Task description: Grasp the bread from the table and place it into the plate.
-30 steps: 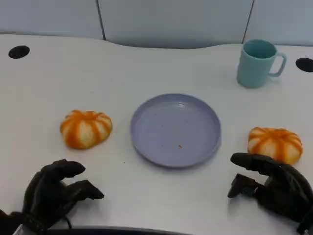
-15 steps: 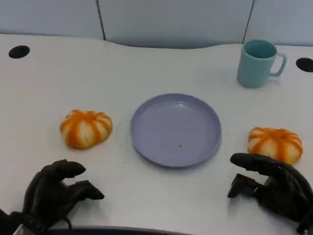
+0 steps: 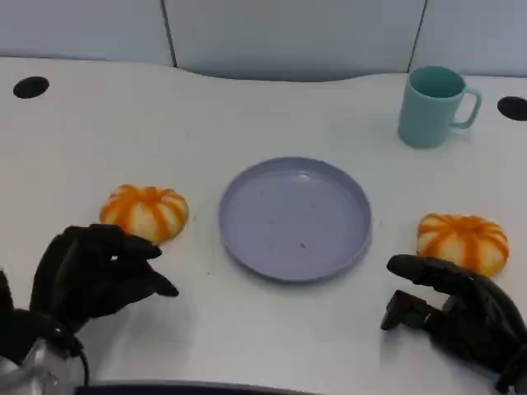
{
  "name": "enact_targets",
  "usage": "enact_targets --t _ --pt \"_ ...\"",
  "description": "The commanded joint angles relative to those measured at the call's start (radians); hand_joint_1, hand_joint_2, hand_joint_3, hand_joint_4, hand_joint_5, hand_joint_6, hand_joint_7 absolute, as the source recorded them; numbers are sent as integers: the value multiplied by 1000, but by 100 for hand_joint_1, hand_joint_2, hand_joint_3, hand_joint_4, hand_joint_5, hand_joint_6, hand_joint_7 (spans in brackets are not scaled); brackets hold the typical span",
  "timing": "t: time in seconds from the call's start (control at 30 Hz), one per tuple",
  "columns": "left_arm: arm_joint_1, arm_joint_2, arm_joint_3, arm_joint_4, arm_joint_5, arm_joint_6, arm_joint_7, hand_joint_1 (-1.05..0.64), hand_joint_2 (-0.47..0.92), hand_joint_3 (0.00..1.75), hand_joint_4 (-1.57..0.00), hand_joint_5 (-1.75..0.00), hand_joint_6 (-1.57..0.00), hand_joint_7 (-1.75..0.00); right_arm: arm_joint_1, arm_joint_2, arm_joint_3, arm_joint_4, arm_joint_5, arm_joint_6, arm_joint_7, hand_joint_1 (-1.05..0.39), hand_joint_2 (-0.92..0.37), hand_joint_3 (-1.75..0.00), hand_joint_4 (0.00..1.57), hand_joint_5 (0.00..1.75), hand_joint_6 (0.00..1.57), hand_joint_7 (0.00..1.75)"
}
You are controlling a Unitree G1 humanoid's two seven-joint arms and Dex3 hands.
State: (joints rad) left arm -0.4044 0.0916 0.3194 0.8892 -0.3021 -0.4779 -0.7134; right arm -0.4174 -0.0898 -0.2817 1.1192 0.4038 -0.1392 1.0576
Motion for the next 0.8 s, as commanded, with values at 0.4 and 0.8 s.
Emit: enact_targets --t 0.4,0.8 --pt "-111 300 -310 -69 596 -196 424 -105 87 0 -59 -148 -73 -102 46 -1 10 0 -18 47 -11 -42 -92 -6 65 124 97 15" --pt "-256 430 -544 -87 974 -85 687 -105 92 19 0 -157 0 -109 48 -7 18 -6 -32 27 -27 -44 -92 -4 70 116 96 15"
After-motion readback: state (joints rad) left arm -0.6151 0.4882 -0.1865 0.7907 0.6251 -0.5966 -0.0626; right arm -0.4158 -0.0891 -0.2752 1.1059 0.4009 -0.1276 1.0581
